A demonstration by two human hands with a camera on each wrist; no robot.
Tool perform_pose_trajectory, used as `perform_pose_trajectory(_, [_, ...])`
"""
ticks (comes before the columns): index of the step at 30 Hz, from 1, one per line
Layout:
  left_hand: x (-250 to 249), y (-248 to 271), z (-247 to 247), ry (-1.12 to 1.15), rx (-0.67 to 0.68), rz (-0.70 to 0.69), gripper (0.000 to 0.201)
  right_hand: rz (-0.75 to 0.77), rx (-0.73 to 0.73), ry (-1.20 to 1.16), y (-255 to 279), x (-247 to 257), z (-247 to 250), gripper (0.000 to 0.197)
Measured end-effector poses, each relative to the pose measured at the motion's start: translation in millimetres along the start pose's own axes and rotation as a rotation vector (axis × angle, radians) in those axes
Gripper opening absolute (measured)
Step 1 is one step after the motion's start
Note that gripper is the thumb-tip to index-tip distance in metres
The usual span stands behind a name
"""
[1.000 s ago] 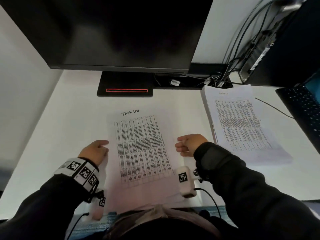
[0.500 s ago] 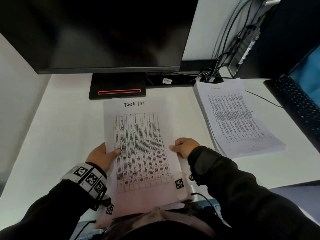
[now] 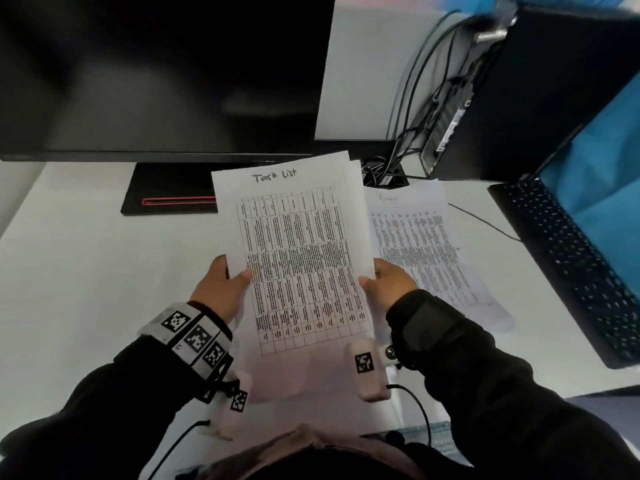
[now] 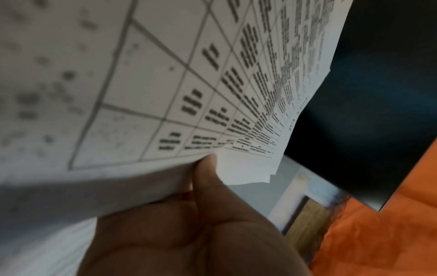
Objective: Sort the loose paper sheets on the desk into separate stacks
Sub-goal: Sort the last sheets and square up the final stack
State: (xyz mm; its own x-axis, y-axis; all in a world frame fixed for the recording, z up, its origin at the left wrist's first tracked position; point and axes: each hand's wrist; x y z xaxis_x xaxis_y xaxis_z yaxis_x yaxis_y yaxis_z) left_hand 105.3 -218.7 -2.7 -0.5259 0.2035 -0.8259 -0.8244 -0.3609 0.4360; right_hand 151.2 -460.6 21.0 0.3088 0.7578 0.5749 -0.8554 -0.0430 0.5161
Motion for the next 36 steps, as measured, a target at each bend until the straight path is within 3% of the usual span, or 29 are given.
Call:
perform_pose_trajectory(4, [-31, 2, -54, -0.066, 0.072, -0.001, 0.029, -0.027, -0.064, -0.033, -16, -29, 53, 0.032])
perform_pose_trajectory(9, [-54, -5, -116, -0.185, 0.165, 0.007, 0.048, -0.067, -0.073, 0.051, -43, -61, 106, 0.047])
perform_pose_trajectory(15, [-61, -1, -168, -0.268, 0.229, 0.012, 0.063, -0.083, -0.122, 0.061, -65, -92, 133, 0.043])
perform_pose_trajectory(18, [-58, 4, -183, -0.401, 0.291, 0.030, 0.062, -0.130, -0.105, 0.200, -76, -104, 137, 0.045])
perform_pose_trajectory(21, [-58, 7, -188, -0.537, 0.312, 0.041, 0.033, -0.227, -0.065, 0.405, -86, -110, 141, 0.040])
perform_pose_trajectory(24, [-60, 3, -188, -0.528, 0.284, 0.083, 0.042, -0.287, -0.056, 0.511, -90, -107, 153, 0.037])
perform_pose_trajectory(30, [-66, -6, -196, -0.366, 0.352, 0.085, 0.031, -0.288, -0.001, 0.354, -106, -109, 160, 0.048])
perform_pose_trajectory(36, [-66, 0, -201, -0.255, 0.273, 0.092, 0.014, -0.333, 0.025, 0.078, -110, -121, 160, 0.054])
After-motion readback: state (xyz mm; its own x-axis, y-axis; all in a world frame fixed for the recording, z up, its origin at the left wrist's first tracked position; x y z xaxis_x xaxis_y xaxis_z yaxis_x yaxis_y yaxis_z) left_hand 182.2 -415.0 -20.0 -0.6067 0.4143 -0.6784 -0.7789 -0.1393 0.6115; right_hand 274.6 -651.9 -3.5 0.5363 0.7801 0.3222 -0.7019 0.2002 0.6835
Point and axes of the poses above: each hand's wrist, its own y-axis away from the middle knuckle, its own z-axis out of the back of the hand, x = y × z, and after that the axes turned 9 degrees about y, right-handed
